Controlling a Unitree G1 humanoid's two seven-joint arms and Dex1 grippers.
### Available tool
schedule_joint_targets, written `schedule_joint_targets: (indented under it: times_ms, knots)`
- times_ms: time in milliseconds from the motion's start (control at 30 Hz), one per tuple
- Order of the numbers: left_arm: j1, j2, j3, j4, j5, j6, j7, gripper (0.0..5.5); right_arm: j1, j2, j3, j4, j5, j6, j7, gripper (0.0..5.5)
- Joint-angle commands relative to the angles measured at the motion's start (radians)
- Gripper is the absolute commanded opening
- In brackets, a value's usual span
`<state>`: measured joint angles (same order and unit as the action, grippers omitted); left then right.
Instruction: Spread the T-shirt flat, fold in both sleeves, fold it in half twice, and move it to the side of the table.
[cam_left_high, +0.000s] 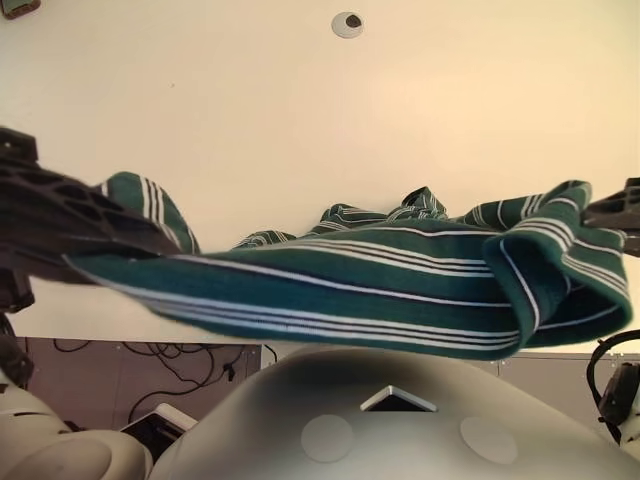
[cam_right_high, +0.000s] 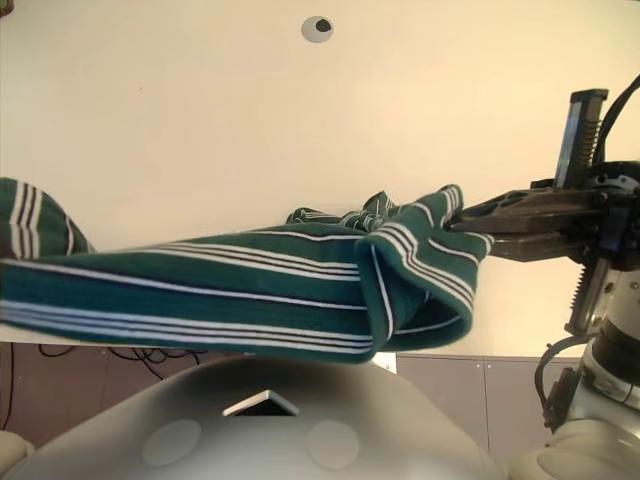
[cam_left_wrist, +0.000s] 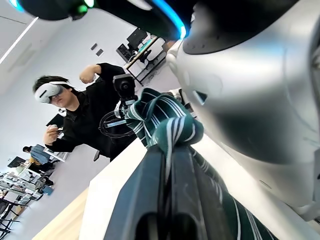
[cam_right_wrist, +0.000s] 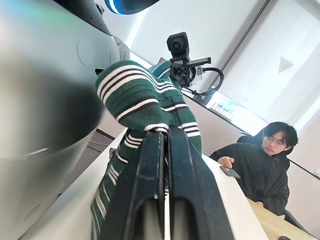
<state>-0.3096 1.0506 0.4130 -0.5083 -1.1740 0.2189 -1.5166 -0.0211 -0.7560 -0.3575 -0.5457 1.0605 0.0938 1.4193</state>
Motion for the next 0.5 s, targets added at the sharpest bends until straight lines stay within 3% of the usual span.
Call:
schedule_joint_targets:
  times_ms: [33, 267, 467, 500]
  knots:
    - [-0.064, -0.017, -0.006, 0.027, -0.022, 0.040, 0.022, 0.00, -0.035, 0.013, 0.006, -0.001, 0.024, 0.026, -0.017, 0.03]
    - [-0.230, -0.151, -0.227, 0.238, 0.402, -0.145, 0.090, 0.00, -0.184, 0.094, 0.133, 0.150, -0.277, -0.057, -0.188, 0.03]
    - [-0.427, -0.220, -0.311, 0.550, 0.744, -0.391, 0.189, 0.00, -0.395, 0.178, 0.235, 0.368, -0.521, -0.108, -0.381, 0.03]
    - [-0.391, -0.222, -0.321, 0.561, 0.822, -0.462, 0.220, 0.00, -0.426, 0.190, 0.255, 0.414, -0.571, -0.119, -0.411, 0.03]
